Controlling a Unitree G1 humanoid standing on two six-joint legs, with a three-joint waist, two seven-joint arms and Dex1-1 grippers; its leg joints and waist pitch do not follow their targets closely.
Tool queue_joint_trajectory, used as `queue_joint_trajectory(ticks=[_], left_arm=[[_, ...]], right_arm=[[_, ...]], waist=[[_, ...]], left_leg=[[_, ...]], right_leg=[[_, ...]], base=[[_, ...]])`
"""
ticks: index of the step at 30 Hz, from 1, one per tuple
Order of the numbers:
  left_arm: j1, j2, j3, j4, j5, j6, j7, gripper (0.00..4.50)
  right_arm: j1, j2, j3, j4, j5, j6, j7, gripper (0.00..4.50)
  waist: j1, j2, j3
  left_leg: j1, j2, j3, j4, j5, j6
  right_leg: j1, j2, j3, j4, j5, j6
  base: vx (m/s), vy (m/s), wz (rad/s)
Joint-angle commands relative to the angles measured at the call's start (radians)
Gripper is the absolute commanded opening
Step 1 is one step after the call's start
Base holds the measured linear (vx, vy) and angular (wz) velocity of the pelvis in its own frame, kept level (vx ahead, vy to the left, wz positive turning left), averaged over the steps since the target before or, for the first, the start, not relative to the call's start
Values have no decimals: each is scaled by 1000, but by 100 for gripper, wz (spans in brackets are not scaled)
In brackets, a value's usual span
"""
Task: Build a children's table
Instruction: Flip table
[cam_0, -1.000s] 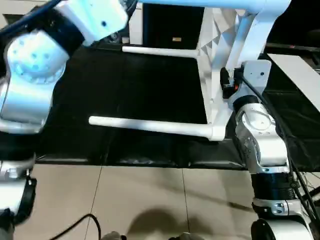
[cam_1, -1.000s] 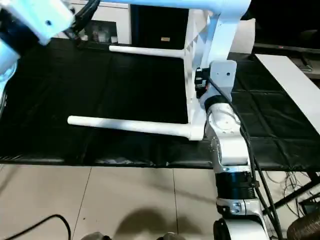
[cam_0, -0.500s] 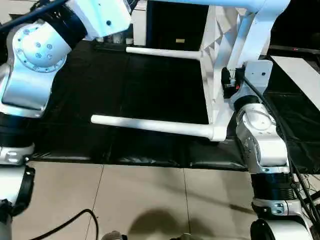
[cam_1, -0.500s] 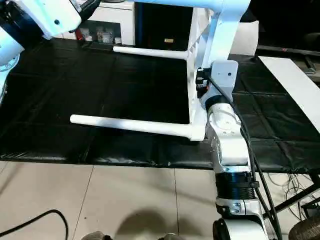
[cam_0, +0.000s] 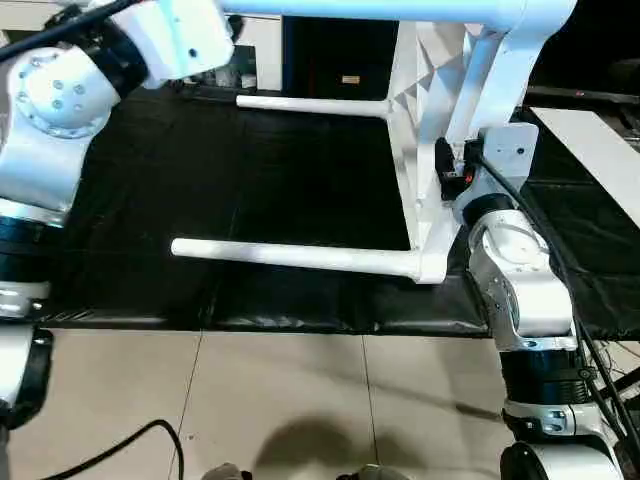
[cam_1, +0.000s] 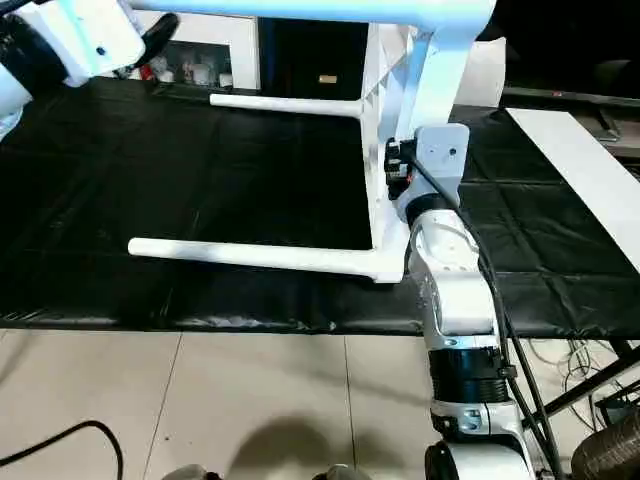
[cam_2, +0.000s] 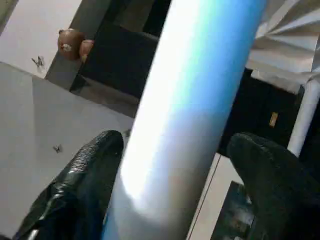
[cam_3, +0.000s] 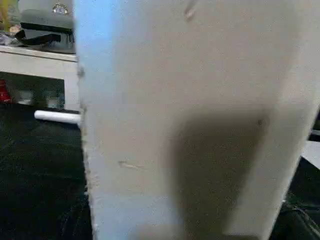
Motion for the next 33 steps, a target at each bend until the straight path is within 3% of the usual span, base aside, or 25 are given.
queue_joint_trajectory(ticks=[1,5,6,11,13,16,18,33], left_arm=[[-22,-1,4,17,7,-10,4,380],[-23,-11,12,24,-10,-23,5,361],[-22,-13,12,16,-12,-27,4,336],[1,-29,15,-43,-42,-11,-28,310],[5,-35,18,-45,-60,-20,-39,280],[12,-35,15,-55,-71,-29,-57,274],[19,-34,11,-61,-79,-27,-76,241],[60,-21,0,-141,-140,31,-213,203]], right_arm=[[-5,2,45,-49,2,-10,55,195],[-5,0,44,-49,1,-10,57,195],[-6,-1,45,-48,0,-10,56,195],[-11,-6,46,-43,-4,-12,58,195],[-13,-11,50,-41,-8,-12,62,195],[-15,-15,51,-37,-11,-13,65,195],[-18,-18,52,-33,-12,-15,67,195],[-51,-53,55,-17,-34,-26,96,195]], waist=[[7,11,-68],[7,11,-68],[8,12,-68],[8,11,-68],[8,9,-68],[8,9,-68],[9,8,-68],[9,8,-66]], left_leg=[[22,38,-23,-63,-185,-57],[21,37,-22,-62,-182,-56],[21,37,-23,-62,-185,-56],[22,39,-22,-62,-186,-57],[20,36,-21,-61,-182,-53],[22,38,-22,-62,-180,-52],[21,38,-21,-62,-180,-53],[22,39,-20,-62,-182,-52]], right_leg=[[49,-93,66,-82,-208,-102],[50,-92,66,-82,-199,-107],[50,-93,66,-82,-203,-107],[50,-94,66,-81,-199,-114],[52,-93,66,-81,-204,-111],[50,-92,66,-82,-204,-109],[51,-93,66,-81,-208,-107],[49,-94,67,-82,-220,-106]], base=[[0,0,0],[0,0,0],[0,0,0],[0,0,0],[0,0,0],[0,0,0],[0,0,0],[0,0,0]])
